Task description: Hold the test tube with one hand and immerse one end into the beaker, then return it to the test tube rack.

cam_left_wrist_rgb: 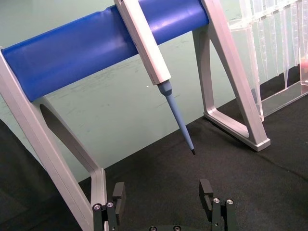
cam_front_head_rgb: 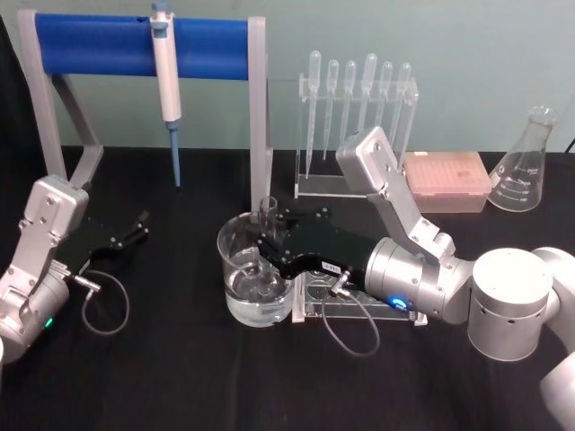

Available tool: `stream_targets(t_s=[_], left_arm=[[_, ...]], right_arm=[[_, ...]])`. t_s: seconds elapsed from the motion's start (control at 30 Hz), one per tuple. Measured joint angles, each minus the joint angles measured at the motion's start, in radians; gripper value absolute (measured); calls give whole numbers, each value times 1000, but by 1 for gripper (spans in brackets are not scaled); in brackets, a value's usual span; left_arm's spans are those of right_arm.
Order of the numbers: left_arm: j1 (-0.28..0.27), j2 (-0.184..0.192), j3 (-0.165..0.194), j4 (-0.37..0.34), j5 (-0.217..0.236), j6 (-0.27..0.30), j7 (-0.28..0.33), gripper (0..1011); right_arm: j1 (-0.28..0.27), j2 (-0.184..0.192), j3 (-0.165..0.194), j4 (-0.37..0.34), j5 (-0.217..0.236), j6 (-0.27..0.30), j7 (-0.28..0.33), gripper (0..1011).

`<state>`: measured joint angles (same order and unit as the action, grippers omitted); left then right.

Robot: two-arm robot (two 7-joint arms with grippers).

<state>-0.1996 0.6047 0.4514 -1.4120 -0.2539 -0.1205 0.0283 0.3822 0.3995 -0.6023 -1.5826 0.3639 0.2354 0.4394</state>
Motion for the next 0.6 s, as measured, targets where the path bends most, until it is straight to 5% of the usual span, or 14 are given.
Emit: stream_targets(t_s=[0.6], left_arm=[[0,0,0,0,0,0,0,1000]], right_arm=[[-3,-2,4,2,-3,-2,5,225]])
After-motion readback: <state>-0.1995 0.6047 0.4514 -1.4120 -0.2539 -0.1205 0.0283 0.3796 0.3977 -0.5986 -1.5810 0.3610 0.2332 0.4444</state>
